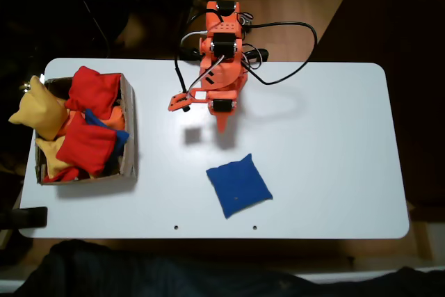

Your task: Grasp a bag and put it in the box.

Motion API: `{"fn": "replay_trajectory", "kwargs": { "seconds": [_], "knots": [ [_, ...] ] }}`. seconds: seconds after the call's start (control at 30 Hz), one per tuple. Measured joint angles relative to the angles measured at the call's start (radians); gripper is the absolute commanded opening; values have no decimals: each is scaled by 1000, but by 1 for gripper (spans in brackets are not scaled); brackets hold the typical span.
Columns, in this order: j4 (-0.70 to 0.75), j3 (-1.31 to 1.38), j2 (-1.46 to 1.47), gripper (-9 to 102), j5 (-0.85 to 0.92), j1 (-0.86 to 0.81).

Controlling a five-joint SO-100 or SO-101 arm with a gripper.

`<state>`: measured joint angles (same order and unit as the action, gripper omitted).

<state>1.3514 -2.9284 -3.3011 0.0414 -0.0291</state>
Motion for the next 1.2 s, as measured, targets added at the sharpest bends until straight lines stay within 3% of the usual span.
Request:
{"fn": "replay_trajectory", "kwargs": {
  "seconds": [0.4, 1.2],
  "knots": [
    [-21, 6, 0, 12, -6, 0],
    [-37, 229, 144, 13, -9, 41]
  ]
}}
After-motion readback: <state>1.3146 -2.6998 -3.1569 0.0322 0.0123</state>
